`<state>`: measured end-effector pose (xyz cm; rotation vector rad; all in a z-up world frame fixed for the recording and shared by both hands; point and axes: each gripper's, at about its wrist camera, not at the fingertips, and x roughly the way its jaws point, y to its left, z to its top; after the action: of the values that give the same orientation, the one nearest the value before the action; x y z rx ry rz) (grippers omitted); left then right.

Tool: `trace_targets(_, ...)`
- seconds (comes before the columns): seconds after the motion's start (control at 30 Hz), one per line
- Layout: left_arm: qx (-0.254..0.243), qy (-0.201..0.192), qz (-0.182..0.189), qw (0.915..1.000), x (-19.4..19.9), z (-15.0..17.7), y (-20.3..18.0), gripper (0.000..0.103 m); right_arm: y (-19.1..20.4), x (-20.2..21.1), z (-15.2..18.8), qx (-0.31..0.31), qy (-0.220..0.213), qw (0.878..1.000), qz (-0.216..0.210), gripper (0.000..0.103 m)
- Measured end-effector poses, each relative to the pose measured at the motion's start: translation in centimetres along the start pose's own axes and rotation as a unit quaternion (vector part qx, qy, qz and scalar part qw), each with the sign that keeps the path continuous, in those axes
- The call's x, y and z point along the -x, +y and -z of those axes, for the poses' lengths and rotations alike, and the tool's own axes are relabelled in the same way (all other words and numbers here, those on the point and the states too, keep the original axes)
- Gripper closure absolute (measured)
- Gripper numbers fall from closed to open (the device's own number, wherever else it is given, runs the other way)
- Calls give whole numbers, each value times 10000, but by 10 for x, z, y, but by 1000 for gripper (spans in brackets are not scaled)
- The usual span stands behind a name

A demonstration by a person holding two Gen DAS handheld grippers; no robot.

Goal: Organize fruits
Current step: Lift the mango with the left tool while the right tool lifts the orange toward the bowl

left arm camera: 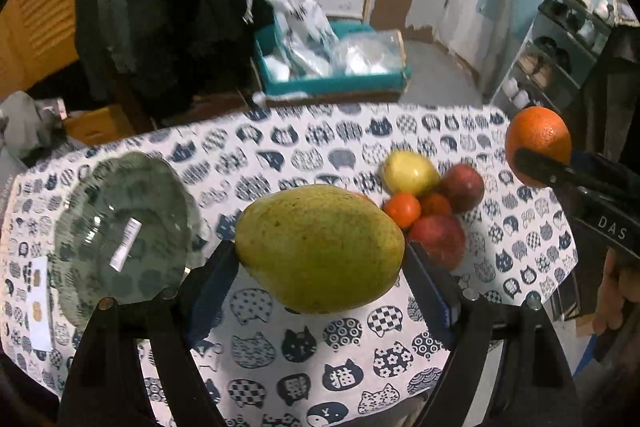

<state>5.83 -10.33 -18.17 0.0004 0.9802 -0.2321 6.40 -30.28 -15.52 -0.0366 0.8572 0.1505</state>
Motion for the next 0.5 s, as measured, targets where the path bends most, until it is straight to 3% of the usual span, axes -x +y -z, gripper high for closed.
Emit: trace_targets(0.5, 291, -723, -173, 9968, 64, -11, 46, 18, 47, 43, -40, 150, -692, 9970, -313, 43)
